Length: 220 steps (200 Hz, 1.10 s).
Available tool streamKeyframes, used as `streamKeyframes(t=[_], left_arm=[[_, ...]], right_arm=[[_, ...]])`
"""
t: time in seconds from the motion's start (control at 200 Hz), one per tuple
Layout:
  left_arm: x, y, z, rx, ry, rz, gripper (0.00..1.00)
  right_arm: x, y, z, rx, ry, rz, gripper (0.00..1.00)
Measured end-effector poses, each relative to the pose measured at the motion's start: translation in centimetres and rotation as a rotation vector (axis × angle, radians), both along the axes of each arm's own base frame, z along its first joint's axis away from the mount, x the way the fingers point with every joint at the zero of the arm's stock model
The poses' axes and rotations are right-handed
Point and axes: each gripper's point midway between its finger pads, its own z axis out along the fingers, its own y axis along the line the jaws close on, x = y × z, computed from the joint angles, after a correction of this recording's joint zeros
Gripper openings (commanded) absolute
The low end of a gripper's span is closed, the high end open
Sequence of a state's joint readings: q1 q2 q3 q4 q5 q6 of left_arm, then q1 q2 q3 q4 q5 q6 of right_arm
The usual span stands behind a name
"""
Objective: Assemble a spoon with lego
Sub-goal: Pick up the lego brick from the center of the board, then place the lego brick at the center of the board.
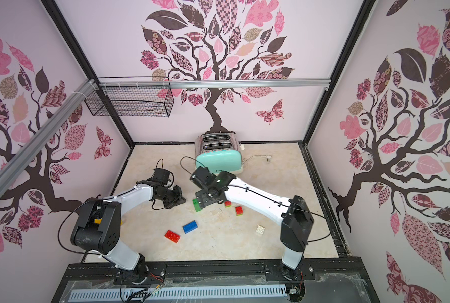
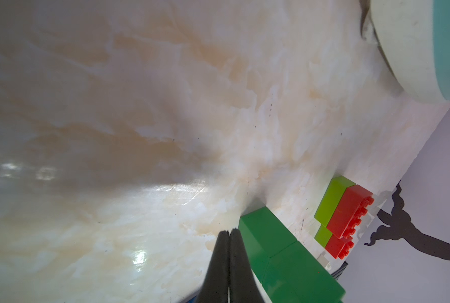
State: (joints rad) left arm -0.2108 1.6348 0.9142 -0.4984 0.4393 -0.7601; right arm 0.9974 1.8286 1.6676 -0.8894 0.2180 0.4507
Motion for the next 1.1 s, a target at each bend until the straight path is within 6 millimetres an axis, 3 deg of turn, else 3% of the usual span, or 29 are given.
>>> streamKeyframes(t=[0.115,0.23,0.33,0.485,0.75,0.915,1.1], left_arm=[[0.0,0.0,0.0,-0.003,0.003,0.000,0.00],[-0.1,0.2,0.2,0.004,-0.002,0.004,0.00],[-0.2,0.4,0.6,0.006,-0.013,0.007,0.00],[-1.2,0.8,0.5,0.015,-0.008,0.007,0.00],[-2.1,1.0,0.9,0.019,-0.017,-0.005,0.00],[-3.2,1.2,-0.2,0.026,0.013,-0.009,0.00],[-4.0,1.3,-0.8,0.028,0.036,-0.009,0.00]], right_arm=[[0.6,4.2,-2.7,-0.018,0.020,0.039,0.92],[1.8,5.2,-5.7,-0.073,0.047,0.017,0.85],[2.5,5.7,-7.2,-0.100,0.058,-0.002,0.73],[3.0,5.6,-8.2,-0.127,0.071,-0.026,0.53],[2.7,5.3,-8.7,-0.143,0.088,-0.036,0.38],[2.2,4.5,-8.7,-0.151,0.100,-0.052,0.36],[0.0,0.9,-7.7,-0.176,0.122,-0.086,0.36]])
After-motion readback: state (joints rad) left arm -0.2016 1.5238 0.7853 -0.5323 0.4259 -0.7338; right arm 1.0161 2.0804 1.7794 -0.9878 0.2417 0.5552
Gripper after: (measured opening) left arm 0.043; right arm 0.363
